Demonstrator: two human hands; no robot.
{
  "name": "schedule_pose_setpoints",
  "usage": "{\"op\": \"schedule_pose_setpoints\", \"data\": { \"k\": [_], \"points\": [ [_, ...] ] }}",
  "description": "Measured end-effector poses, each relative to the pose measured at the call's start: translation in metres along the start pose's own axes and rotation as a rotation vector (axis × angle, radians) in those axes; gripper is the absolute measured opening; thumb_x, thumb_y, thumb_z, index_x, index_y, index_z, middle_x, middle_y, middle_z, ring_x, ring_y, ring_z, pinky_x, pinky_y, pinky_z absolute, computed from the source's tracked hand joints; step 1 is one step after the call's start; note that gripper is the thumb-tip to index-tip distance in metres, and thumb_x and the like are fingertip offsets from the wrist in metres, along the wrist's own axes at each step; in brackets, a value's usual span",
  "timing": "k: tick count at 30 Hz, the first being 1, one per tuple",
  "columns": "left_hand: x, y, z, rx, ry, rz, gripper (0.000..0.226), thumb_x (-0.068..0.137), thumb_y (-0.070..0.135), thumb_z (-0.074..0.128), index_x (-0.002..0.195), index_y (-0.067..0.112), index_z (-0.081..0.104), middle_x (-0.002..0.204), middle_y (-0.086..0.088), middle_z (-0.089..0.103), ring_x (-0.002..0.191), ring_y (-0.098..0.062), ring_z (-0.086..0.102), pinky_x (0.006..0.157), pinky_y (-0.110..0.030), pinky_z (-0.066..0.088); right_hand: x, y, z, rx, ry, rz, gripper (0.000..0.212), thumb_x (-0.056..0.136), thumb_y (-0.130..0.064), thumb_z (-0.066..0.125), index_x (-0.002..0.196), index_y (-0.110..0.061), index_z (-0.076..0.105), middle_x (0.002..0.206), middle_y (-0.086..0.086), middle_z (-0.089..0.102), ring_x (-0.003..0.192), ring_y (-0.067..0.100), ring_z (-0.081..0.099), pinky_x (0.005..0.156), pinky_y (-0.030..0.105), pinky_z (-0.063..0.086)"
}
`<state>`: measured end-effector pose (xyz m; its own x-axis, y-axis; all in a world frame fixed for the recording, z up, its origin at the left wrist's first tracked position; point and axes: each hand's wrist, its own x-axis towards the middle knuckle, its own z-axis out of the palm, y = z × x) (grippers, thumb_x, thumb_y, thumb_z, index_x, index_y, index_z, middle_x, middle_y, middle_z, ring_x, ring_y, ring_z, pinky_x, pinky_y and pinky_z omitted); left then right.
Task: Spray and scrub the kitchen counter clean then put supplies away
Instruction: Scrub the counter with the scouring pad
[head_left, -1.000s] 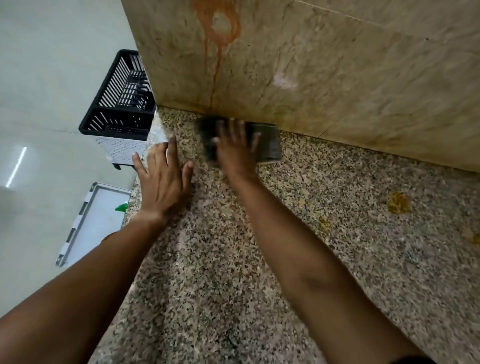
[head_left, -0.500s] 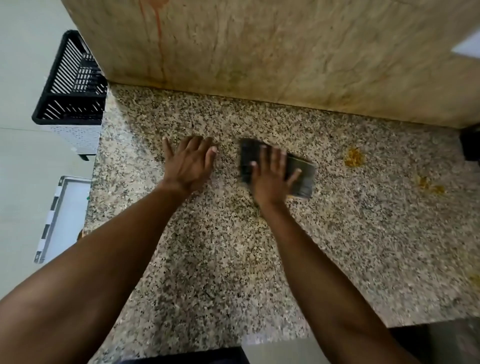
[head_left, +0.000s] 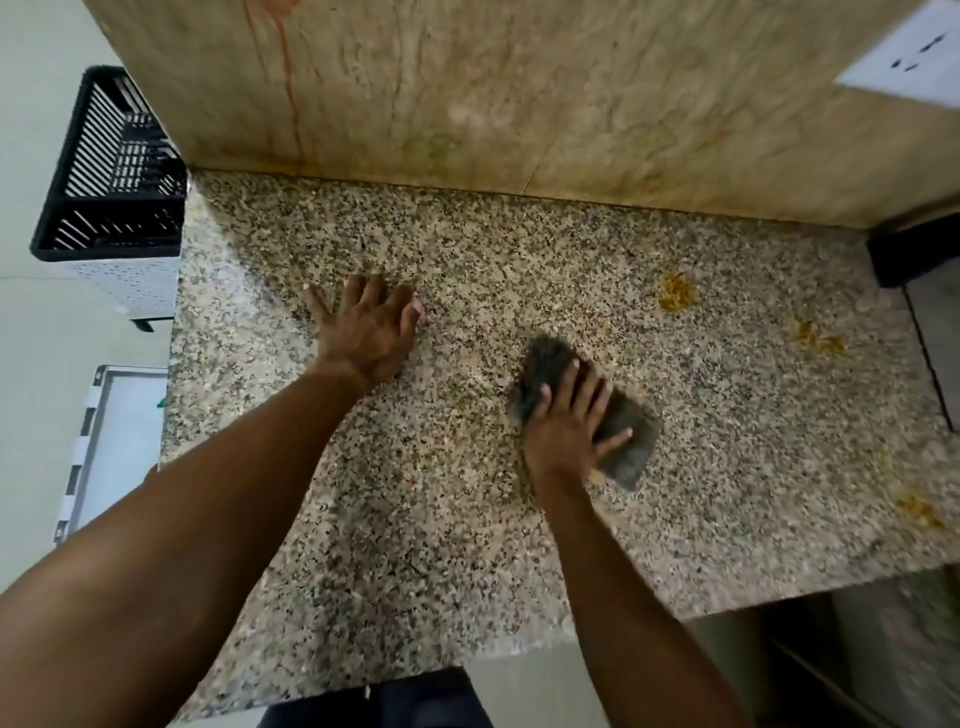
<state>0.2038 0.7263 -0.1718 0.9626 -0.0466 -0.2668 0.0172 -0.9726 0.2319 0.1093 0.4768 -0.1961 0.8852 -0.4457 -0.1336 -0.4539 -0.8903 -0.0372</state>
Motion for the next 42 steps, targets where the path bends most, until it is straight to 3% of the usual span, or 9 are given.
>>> {"op": "schedule_pose_setpoints", "data": {
  "k": [4,7,14,18,21,27,31,34,42],
  "points": [
    [-0.001,0.0,-0.007,-0.012,-0.011,-0.03,0.065,0.094,0.062,0.002,0.149,0.036,0.025,0.163,-0.004,0.018,0.151,-0.031,0.011,0.11,-0.075,0.002,-0.145,-0.057,0.007,0.014,-0.12,-0.316,0.065,0.102,-0.049,0.026,0.157,-0.025,0.001,0.166,0.006,0.002,0.152,0.033,-0.004,0.108,0.076,-0.002],
    [0.008,0.002,-0.014,-0.014,-0.048,-0.037,0.064,0.094,0.061,0.004,0.15,0.038,0.025,0.164,-0.003,0.016,0.151,-0.03,0.01,0.11,-0.075,-0.001,-0.099,-0.122,0.0,0.028,-0.185,-0.622,0.063,0.1,-0.054,0.016,0.156,-0.03,0.004,0.166,0.003,0.0,0.153,0.029,-0.004,0.107,0.077,-0.006],
    [-0.015,0.006,-0.003,0.094,-0.029,0.04,0.062,0.094,0.06,0.011,0.147,0.032,0.026,0.16,-0.008,0.024,0.147,-0.035,0.021,0.108,-0.077,0.005,-0.04,0.027,-0.001,0.036,-0.033,-0.009,0.06,0.103,-0.048,0.011,0.156,-0.029,-0.01,0.166,0.005,-0.005,0.152,0.027,-0.012,0.109,0.076,0.001],
    [-0.032,0.047,0.004,0.019,-0.05,0.086,0.058,0.097,0.052,0.021,0.151,0.033,0.021,0.164,-0.009,0.01,0.151,-0.034,0.007,0.113,-0.072,0.004,-0.144,-0.028,0.014,0.045,-0.147,-0.35,0.06,0.102,-0.05,0.016,0.157,-0.028,0.006,0.166,0.003,0.005,0.153,0.029,-0.003,0.108,0.074,-0.004],
    [-0.043,0.083,0.012,-0.03,-0.04,0.129,0.057,0.097,0.051,0.023,0.151,0.037,0.015,0.165,-0.005,0.006,0.152,-0.032,0.004,0.111,-0.074,0.006,-0.076,-0.027,0.003,-0.016,-0.186,-0.605,0.058,0.102,-0.053,0.023,0.155,-0.033,0.009,0.166,0.002,-0.002,0.152,0.028,-0.009,0.107,0.076,-0.01],
    [-0.064,0.127,0.036,0.076,-0.24,0.177,0.09,0.087,0.067,0.04,0.148,0.042,-0.021,0.16,-0.007,-0.025,0.146,-0.035,-0.024,0.106,-0.08,-0.003,0.006,0.164,-0.012,0.044,-0.03,-0.103,0.06,0.102,-0.048,0.023,0.153,-0.032,-0.003,0.166,0.004,0.006,0.153,0.027,0.0,0.109,0.075,0.007],
    [-0.06,0.17,0.036,0.024,-0.436,0.072,0.118,0.076,0.057,0.066,0.147,0.038,-0.027,0.155,-0.007,-0.035,0.142,-0.037,-0.031,0.103,-0.08,-0.008,-0.036,0.169,-0.01,0.056,-0.147,-0.331,0.06,0.099,-0.05,0.027,0.154,-0.027,0.025,0.161,0.004,0.029,0.15,0.028,0.022,0.108,0.076,0.009],
    [-0.058,0.197,0.032,0.051,-0.464,0.009,0.129,0.069,0.058,0.075,0.15,0.035,-0.022,0.156,-0.007,-0.033,0.143,-0.037,-0.029,0.103,-0.081,-0.004,0.038,0.139,-0.02,-0.067,-0.223,-0.709,0.06,0.101,-0.055,0.013,0.156,-0.035,0.003,0.166,-0.006,0.0,0.153,0.02,-0.007,0.11,0.073,-0.009],
    [-0.072,0.263,0.049,0.038,-0.484,-0.115,0.137,0.067,0.064,0.075,0.146,0.028,-0.032,0.147,-0.009,-0.043,0.138,-0.035,-0.037,0.105,-0.079,-0.005,0.12,0.241,-0.04,-0.014,-0.158,-0.326,0.061,0.102,-0.052,0.015,0.156,-0.031,-0.004,0.166,-0.002,-0.006,0.152,0.022,-0.014,0.109,0.075,-0.004]
  ]
}}
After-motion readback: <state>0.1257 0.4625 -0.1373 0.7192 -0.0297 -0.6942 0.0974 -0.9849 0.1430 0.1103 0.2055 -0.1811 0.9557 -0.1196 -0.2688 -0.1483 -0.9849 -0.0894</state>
